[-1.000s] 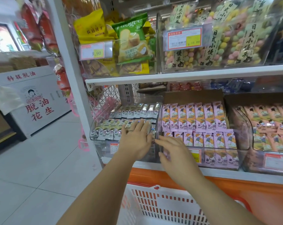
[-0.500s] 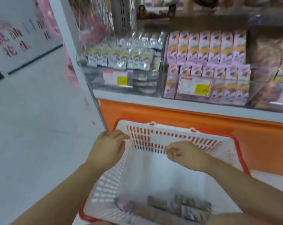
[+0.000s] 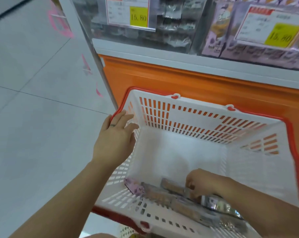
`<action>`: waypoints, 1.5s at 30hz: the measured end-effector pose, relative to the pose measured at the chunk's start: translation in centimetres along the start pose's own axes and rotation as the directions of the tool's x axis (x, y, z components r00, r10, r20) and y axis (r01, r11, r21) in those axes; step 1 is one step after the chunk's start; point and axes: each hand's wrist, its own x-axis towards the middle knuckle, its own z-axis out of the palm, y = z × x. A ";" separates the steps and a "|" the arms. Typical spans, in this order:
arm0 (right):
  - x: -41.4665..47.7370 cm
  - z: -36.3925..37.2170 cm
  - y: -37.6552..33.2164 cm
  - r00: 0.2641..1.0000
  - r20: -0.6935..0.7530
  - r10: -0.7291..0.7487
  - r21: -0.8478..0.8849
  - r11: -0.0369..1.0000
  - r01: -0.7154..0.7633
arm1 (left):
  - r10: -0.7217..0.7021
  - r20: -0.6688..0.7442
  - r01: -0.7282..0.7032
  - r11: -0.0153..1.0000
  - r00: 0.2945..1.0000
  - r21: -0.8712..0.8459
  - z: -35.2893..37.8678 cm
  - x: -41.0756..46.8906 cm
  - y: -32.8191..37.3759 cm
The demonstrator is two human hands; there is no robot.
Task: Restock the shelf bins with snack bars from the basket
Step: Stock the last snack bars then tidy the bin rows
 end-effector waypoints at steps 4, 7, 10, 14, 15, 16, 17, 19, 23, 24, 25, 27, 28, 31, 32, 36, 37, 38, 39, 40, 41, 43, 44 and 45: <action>-0.6 -0.1 0.0 0.997 -0.052 -0.050 0.002 0.999 0.051 | 0.004 0.008 -0.005 1.000 1.000 0.024 -0.1 0.0 0.1; -2.2 -2.2 -0.1 0.971 -0.216 -0.102 0.052 0.992 0.115 | -0.016 0.027 0.016 1.000 1.000 -0.021 -0.7 0.1 0.1; -5.7 -6.4 -1.2 0.894 -0.428 -0.133 0.153 0.964 0.216 | -0.067 0.154 0.088 0.987 0.986 -0.136 -2.6 0.2 0.5; -12.0 -11.9 -4.2 0.749 -0.640 -0.170 0.177 0.916 0.359 | -0.036 0.259 0.135 0.918 0.965 -0.374 -7.3 0.4 2.2; -13.5 -13.2 -5.1 0.714 -0.671 -0.198 0.144 0.910 0.388 | -0.043 0.282 0.173 0.873 0.958 -0.456 -8.9 0.5 2.9; -15.1 -14.4 -6.0 0.688 -0.689 -0.229 0.115 0.902 0.416 | -0.054 0.306 0.213 0.829 0.951 -0.517 -10.5 0.7 3.6; -16.6 -15.5 -7.0 0.664 -0.702 -0.257 0.086 0.895 0.438 | -0.068 0.320 0.250 0.781 0.945 -0.572 -12.1 0.9 4.3; -19.5 -17.3 -8.9 0.606 -0.740 -0.293 0.021 0.890 0.455 | -0.102 0.336 0.319 0.648 0.936 -0.691 -15.0 1.2 5.6; -23.8 -18.6 -12.4 0.490 -0.811 -0.319 0.006 0.833 0.553 | -0.147 0.373 0.400 0.388 0.916 -0.830 -19.5 0.6 7.0; -24.5 -18.4 -13.3 0.462 -0.825 -0.327 -0.005 0.821 0.571 | -0.161 0.374 0.407 0.317 0.913 -0.857 -20.2 0.4 7.1; -24.9 -18.0 -14.0 0.433 -0.837 -0.333 -0.021 0.812 0.584 | -0.178 0.375 0.410 0.234 0.910 -0.882 -20.8 0.1 7.1; -25.2 -17.1 -15.3 0.370 -0.862 -0.347 -0.075 0.809 0.583 | -0.197 0.366 0.385 0.067 0.909 -0.920 -21.8 -0.5 7.1; -25.2 -16.6 -15.8 0.336 -0.869 -0.362 -0.123 0.817 0.563 | -0.206 0.362 0.366 -0.019 0.909 -0.930 -22.2 -0.8 7.1; -25.3 -15.7 -16.3 0.256 -0.872 -0.417 -0.225 0.806 0.547 | -0.221 0.335 0.303 -0.167 0.916 -0.938 -23.0 -1.6 7.4; -25.5 -15.6 -16.0 0.253 -0.875 -0.412 -0.216 0.801 0.558 | -0.220 0.319 0.284 -0.178 0.922 -0.942 -23.2 -1.8 7.6; -26.0 -15.0 -14.9 0.264 -0.885 -0.384 -0.178 0.802 0.571 | -0.288 0.270 0.218 -0.202 0.919 -0.955 -23.6 -1.9 9.3; -26.2 -14.8 -14.8 0.263 -0.887 -0.381 -0.172 0.799 0.577 | -0.305 0.259 0.204 -0.200 0.917 -0.958 -23.7 -1.8 9.7; -26.4 -14.7 -14.6 0.264 -0.889 -0.375 -0.163 0.796 0.583 | -0.312 0.244 0.190 -0.196 0.918 -0.962 -23.7 -1.7 10.1; -26.6 -14.6 -14.5 0.269 -0.891 -0.365 -0.148 0.794 0.590 | -0.317 0.240 0.184 -0.196 0.918 -0.963 -23.9 -1.6 10.5; -27.0 -14.5 -14.4 0.272 -0.896 -0.351 -0.126 0.789 0.601 | -0.323 0.229 0.174 -0.190 0.918 -0.966 -24.1 -1.5 10.9; -27.3 -14.5 -14.2 0.267 -0.905 -0.330 -0.100 0.776 0.622 | -0.336 0.212 0.159 -0.178 0.918 -0.971 -24.2 -1.3 11.1; -27.9 -14.7 -13.8 0.248 -0.930 -0.271 -0.033 0.734 0.678 | -0.359 0.163 0.139 -0.092 0.919 -0.986 -24.6 -1.1 11.5; -28.3 -14.9 -13.5 0.253 -0.937 -0.240 0.008 0.712 0.703 | -0.373 0.133 0.148 0.012 0.918 -0.989 -24.8 -1.0 11.4; -28.8 -15.0 -13.2 0.269 -0.939 -0.217 0.049 0.687 0.725 | -0.378 0.100 0.165 0.145 0.920 -0.975 -25.1 -0.9 11.3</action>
